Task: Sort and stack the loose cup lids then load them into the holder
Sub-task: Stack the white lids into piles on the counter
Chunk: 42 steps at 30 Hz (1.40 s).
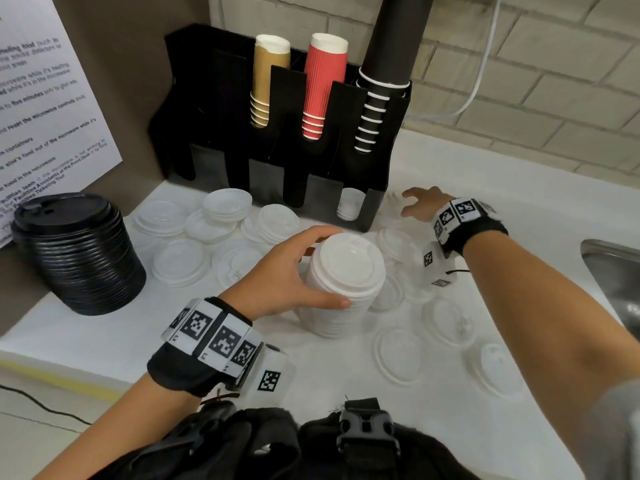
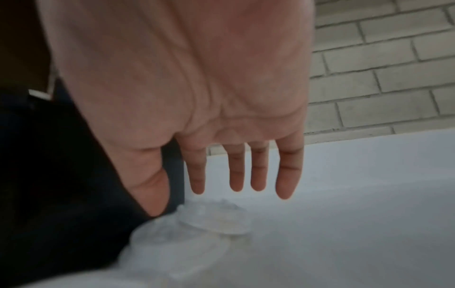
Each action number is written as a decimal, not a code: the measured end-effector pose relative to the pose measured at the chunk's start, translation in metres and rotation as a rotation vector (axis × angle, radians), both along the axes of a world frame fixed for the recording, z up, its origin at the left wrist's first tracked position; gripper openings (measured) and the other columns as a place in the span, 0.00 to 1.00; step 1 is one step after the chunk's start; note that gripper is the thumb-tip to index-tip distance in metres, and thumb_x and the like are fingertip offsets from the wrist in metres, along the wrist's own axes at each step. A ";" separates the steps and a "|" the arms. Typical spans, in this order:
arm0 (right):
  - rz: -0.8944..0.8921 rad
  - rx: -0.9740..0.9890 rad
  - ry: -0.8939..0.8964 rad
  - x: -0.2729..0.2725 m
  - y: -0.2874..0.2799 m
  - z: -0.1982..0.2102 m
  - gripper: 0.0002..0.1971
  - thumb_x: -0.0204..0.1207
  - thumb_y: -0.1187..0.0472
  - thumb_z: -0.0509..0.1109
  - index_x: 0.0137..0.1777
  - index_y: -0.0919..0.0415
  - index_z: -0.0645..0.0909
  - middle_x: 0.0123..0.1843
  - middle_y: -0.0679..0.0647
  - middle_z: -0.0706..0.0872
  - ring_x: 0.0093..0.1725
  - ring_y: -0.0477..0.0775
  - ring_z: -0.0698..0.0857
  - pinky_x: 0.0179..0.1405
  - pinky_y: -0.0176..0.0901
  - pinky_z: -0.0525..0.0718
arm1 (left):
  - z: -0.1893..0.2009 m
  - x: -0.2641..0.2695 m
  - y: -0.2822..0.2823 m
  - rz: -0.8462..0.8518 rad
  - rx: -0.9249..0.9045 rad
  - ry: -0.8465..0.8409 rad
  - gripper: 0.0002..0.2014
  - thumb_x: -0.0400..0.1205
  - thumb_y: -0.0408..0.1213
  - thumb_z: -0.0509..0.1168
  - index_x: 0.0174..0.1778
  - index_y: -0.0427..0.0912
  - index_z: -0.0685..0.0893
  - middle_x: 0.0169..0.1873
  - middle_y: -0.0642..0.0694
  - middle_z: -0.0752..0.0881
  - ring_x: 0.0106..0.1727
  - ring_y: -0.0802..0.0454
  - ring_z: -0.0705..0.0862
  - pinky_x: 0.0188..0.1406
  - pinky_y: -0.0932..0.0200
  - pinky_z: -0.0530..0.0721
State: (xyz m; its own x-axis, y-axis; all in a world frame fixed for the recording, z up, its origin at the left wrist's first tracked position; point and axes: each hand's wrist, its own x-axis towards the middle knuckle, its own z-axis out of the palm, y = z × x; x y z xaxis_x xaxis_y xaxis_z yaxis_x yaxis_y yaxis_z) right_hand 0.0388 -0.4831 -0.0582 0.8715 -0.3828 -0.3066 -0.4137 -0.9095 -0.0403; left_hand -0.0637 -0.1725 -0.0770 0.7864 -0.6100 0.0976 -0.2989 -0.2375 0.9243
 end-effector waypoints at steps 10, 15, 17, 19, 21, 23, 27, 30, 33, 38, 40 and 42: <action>-0.017 -0.239 0.068 0.014 -0.014 -0.016 0.43 0.69 0.28 0.65 0.73 0.63 0.72 0.73 0.64 0.71 0.72 0.67 0.70 0.70 0.56 0.72 | 0.003 -0.001 0.000 -0.001 0.018 0.010 0.42 0.63 0.41 0.84 0.73 0.54 0.74 0.67 0.58 0.79 0.69 0.62 0.76 0.73 0.62 0.73; 0.123 0.088 -0.096 0.024 0.003 -0.023 0.37 0.68 0.43 0.77 0.74 0.52 0.66 0.72 0.60 0.73 0.68 0.65 0.76 0.56 0.50 0.74 | 0.004 0.000 0.000 -0.004 0.019 0.004 0.41 0.63 0.41 0.84 0.72 0.55 0.74 0.66 0.60 0.80 0.68 0.65 0.76 0.72 0.66 0.72; 0.147 0.113 -0.047 0.026 0.006 -0.027 0.40 0.70 0.43 0.74 0.80 0.45 0.59 0.73 0.59 0.74 0.69 0.66 0.77 0.54 0.48 0.73 | 0.003 0.001 0.000 -0.004 0.017 0.002 0.41 0.63 0.41 0.84 0.71 0.55 0.74 0.65 0.61 0.80 0.68 0.66 0.76 0.71 0.68 0.72; 0.177 0.052 0.012 0.029 0.008 -0.031 0.41 0.72 0.44 0.72 0.82 0.41 0.55 0.75 0.60 0.72 0.70 0.68 0.76 0.56 0.51 0.74 | 0.003 0.001 0.000 -0.003 0.016 -0.004 0.40 0.63 0.42 0.84 0.71 0.56 0.75 0.65 0.62 0.80 0.67 0.67 0.76 0.70 0.68 0.72; 0.179 -0.084 0.084 0.030 0.010 -0.031 0.41 0.71 0.43 0.71 0.81 0.35 0.54 0.75 0.61 0.68 0.69 0.72 0.75 0.54 0.55 0.74 | 0.002 0.001 0.001 0.000 0.017 -0.005 0.40 0.63 0.43 0.84 0.70 0.57 0.75 0.65 0.62 0.80 0.68 0.67 0.76 0.70 0.68 0.72; 0.182 -0.161 0.134 0.030 0.011 -0.028 0.40 0.68 0.41 0.70 0.79 0.32 0.54 0.71 0.60 0.67 0.66 0.72 0.76 0.52 0.57 0.75 | 0.001 0.001 0.001 -0.003 0.014 -0.003 0.40 0.63 0.44 0.84 0.71 0.58 0.75 0.65 0.62 0.80 0.68 0.66 0.76 0.70 0.67 0.72; 0.139 -0.079 0.061 0.028 0.008 -0.022 0.35 0.63 0.46 0.73 0.70 0.38 0.62 0.61 0.59 0.69 0.46 0.67 0.78 0.35 0.47 0.75 | 0.001 0.001 0.001 -0.008 0.013 -0.002 0.40 0.63 0.44 0.84 0.70 0.58 0.75 0.65 0.62 0.80 0.68 0.65 0.76 0.72 0.64 0.72; 0.026 0.120 -0.123 0.029 0.000 -0.017 0.28 0.67 0.49 0.76 0.61 0.49 0.64 0.61 0.61 0.70 0.44 0.64 0.76 0.36 0.50 0.75 | 0.001 0.001 0.000 -0.009 0.017 0.001 0.40 0.63 0.44 0.84 0.70 0.58 0.75 0.65 0.62 0.80 0.68 0.65 0.76 0.72 0.64 0.72; -0.086 0.306 -0.324 0.026 -0.004 -0.014 0.30 0.70 0.50 0.75 0.65 0.54 0.61 0.63 0.62 0.74 0.56 0.66 0.77 0.51 0.57 0.78 | 0.002 0.000 0.000 -0.012 0.016 0.004 0.41 0.63 0.43 0.84 0.72 0.56 0.74 0.66 0.61 0.80 0.69 0.64 0.76 0.73 0.62 0.73; -0.207 0.510 -0.584 0.009 -0.001 0.002 0.30 0.72 0.50 0.74 0.65 0.52 0.58 0.63 0.63 0.81 0.58 0.64 0.79 0.53 0.50 0.78 | 0.002 0.001 0.000 -0.008 0.022 0.010 0.42 0.63 0.44 0.84 0.72 0.57 0.74 0.67 0.60 0.79 0.69 0.61 0.76 0.71 0.61 0.73; -0.249 0.690 -0.697 -0.004 0.005 0.020 0.27 0.73 0.52 0.73 0.61 0.48 0.56 0.63 0.64 0.80 0.52 0.59 0.81 0.39 0.42 0.78 | 0.001 0.001 0.000 -0.005 0.013 0.012 0.41 0.63 0.43 0.84 0.72 0.57 0.74 0.66 0.60 0.79 0.68 0.63 0.76 0.69 0.65 0.73; -0.278 0.881 -0.778 -0.022 0.014 0.038 0.25 0.74 0.52 0.71 0.61 0.44 0.58 0.62 0.59 0.82 0.57 0.58 0.83 0.40 0.42 0.80 | 0.000 0.000 0.000 -0.004 0.001 0.020 0.41 0.63 0.43 0.84 0.72 0.58 0.74 0.66 0.60 0.79 0.68 0.63 0.76 0.67 0.67 0.72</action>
State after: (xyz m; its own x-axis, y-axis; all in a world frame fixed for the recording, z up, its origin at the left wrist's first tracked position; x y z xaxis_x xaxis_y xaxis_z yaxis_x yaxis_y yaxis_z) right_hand 0.0165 -0.4696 -0.0200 0.8601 -0.5100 0.0134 -0.1805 -0.3286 -0.9271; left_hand -0.0636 -0.1729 -0.0771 0.7857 -0.6132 0.0813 -0.2815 -0.2374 0.9297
